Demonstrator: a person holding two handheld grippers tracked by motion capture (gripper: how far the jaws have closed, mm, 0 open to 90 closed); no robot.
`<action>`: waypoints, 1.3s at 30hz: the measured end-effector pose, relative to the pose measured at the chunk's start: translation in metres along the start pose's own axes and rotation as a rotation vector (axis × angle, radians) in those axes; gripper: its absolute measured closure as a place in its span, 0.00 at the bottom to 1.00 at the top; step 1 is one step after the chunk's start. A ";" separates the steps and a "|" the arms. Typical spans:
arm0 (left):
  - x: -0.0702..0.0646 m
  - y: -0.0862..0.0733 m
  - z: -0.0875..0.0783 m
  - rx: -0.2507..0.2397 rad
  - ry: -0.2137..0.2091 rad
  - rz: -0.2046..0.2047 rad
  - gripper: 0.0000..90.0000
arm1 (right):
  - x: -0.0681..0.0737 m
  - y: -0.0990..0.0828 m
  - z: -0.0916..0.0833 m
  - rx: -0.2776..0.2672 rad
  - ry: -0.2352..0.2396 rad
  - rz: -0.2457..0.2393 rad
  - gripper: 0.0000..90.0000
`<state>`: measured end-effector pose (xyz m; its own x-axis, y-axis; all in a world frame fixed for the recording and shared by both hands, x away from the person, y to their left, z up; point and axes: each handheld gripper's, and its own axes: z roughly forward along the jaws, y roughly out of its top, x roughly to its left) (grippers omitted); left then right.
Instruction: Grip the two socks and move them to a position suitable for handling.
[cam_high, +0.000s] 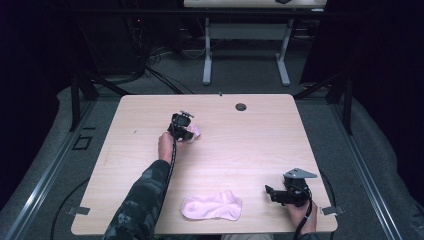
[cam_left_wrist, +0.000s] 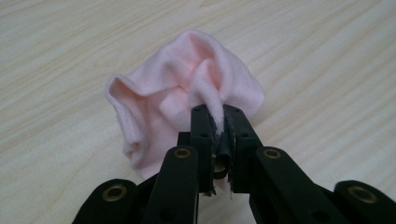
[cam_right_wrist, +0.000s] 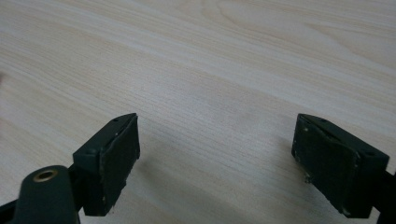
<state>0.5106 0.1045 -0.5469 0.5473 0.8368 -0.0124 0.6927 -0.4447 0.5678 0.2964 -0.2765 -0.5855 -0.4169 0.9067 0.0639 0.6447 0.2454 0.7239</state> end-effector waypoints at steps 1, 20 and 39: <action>-0.003 -0.001 -0.006 -0.017 -0.011 0.004 0.94 | 0.000 0.000 0.000 -0.004 0.002 0.004 0.16; -0.128 -0.074 -0.045 -0.034 -0.294 0.162 0.80 | 0.004 0.000 0.001 0.009 -0.019 -0.025 0.16; -0.096 -0.095 -0.093 -0.153 -0.237 0.060 0.30 | -0.002 0.003 0.001 0.006 0.021 0.023 0.16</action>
<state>0.3480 0.0962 -0.5231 0.6919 0.7047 -0.1568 0.5869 -0.4225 0.6907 0.2995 -0.2768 -0.5839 -0.4155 0.9046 0.0948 0.6577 0.2269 0.7183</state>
